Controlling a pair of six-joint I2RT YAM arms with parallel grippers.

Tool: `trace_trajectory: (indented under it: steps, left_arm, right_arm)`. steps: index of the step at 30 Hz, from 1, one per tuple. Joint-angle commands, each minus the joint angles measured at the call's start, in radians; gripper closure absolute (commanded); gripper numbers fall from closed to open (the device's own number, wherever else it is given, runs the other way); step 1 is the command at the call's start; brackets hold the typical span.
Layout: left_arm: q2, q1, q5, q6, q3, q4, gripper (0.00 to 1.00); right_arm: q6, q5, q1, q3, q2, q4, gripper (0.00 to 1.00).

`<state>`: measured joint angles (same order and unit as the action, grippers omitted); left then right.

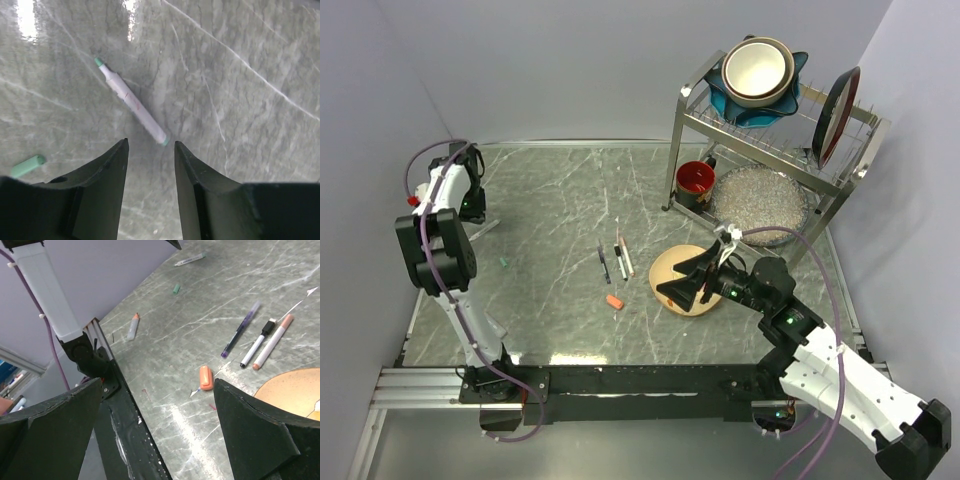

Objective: Insert the pens into the pen caps

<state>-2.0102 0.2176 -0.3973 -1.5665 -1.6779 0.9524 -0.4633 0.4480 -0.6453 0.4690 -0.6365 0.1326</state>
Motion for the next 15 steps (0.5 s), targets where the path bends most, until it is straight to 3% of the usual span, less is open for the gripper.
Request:
trace_trajectory:
  steps: [1,15]
  left_arm:
    - [-0.039,0.006,-0.051,-0.069,-0.039,0.040,0.54]
    - [-0.131,0.008,-0.037,-0.141,0.047,-0.018,0.60]
  right_arm:
    - [0.026,-0.026,-0.001,0.005,0.012,0.019,0.00]
    - [0.034,-0.042,-0.001,0.003,0.031,0.016,0.00]
